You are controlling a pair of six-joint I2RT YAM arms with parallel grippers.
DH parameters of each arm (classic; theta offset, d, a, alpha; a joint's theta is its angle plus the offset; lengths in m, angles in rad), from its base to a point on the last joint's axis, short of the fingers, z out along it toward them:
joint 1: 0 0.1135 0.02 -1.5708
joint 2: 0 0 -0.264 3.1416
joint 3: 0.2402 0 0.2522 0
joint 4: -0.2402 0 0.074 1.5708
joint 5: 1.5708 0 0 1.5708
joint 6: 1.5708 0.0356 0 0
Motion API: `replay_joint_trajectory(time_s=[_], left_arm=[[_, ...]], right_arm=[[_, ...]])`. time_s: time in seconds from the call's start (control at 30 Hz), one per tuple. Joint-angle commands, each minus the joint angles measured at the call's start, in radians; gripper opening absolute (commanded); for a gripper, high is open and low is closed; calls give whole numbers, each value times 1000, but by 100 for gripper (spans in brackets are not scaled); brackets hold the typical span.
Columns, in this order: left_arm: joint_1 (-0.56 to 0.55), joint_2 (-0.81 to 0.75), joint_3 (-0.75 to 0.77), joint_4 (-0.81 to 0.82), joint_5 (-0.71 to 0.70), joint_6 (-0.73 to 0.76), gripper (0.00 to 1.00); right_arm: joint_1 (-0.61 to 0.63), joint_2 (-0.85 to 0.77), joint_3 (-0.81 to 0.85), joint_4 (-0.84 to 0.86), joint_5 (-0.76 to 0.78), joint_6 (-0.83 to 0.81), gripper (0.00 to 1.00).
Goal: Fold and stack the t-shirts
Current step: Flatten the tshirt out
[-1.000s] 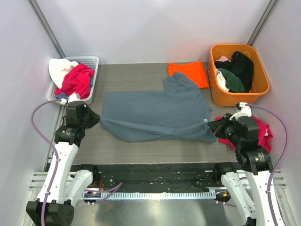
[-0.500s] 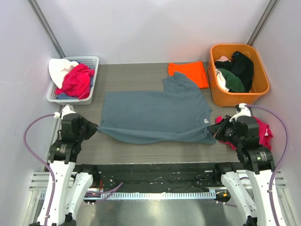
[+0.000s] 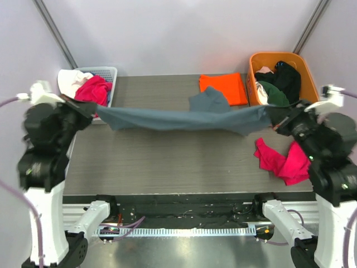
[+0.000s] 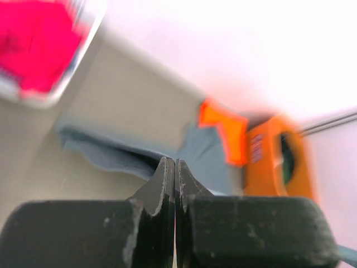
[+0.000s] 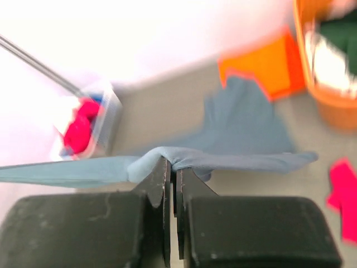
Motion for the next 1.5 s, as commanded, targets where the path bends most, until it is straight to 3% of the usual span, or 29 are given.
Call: replay_joint_trajectory(time_s=[0.0,0.3,0.47,0.67,0.83,0.93,1.13,1.23,1.33,1.47], left_arm=[[4,-57,294,-84,-2,73,0],[4,-192,528,-149,-2,65,0],[4,-192,551,-98,-25,60,0],[4,-131,320,93,-10,74,0],[4,13,95,286,-9,103,0],[4,142,-4,419,-35,135,0],[6,395,246,472,47,132,0],[6,483,526,426,94,103,0],[4,469,608,420,105,57,0],[4,355,573,400,70,83,0]], right_arm=[[-3,-33,224,32,56,-71,1],[-3,-125,428,-9,133,-118,1],[-3,-111,467,5,174,-114,1],[-3,-38,294,124,207,-88,1],[-1,45,-14,375,222,-86,1],[-3,154,-96,527,246,-107,1],[-1,389,115,629,248,-140,1],[-1,441,307,601,242,-150,1],[-3,458,468,539,225,-154,1],[-3,389,520,486,211,-154,1]])
